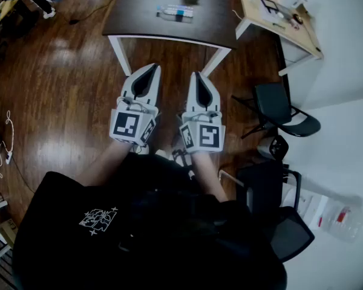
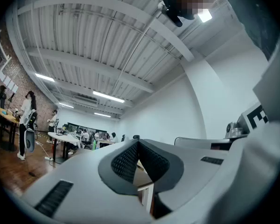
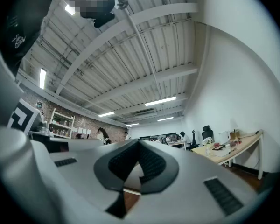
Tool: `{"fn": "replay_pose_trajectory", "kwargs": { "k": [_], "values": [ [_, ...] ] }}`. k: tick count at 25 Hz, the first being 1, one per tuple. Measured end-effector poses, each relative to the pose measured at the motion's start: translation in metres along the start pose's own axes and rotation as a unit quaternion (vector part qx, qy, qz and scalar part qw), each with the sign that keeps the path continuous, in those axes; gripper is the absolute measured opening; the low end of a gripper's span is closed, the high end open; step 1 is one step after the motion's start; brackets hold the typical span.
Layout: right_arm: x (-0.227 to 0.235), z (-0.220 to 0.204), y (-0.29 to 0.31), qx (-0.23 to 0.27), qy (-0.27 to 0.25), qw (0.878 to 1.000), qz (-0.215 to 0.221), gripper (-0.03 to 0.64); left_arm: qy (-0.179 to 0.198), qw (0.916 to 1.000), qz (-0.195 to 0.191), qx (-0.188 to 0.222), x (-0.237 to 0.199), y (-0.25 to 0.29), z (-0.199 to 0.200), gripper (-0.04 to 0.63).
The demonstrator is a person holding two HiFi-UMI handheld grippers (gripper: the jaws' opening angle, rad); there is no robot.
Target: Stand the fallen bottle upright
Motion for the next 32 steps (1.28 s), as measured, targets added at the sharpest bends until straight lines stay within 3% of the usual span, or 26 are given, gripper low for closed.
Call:
{"fn": "replay_pose_trajectory", "kwargs": {
  "k": [17, 23, 32],
  "values": [
    [0.027, -0.019, 0.015, -0.015, 0.011, 1.0, 0.012, 0.025, -0.001, 0.9999, 0.013, -0.01, 0.001, 0.024, -0.023, -0.002],
    [0.043, -0.045, 0.058, -0.024, 0.009, 1.0, 0.009, 0.025, -0.004, 0.9999, 0.002, -0.014, -0.028, 0.062, -0.047, -0.002],
    [0.062, -0.094, 0.175, -0.041, -0.006, 0.999, -0.001, 0.025, -0.006, 0.9996, -0.023, -0.014, -0.111, 0.155, -0.075, -0.002]
  ]
}}
Point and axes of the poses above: the fingertips, and each gripper's own axes: y forward along the fingers, x to its right, z out of its top, the point moved 6 cm from there along -y, backward along the fingers, and after that the axes turned 13 degrees about x, right-handed, at the moved point
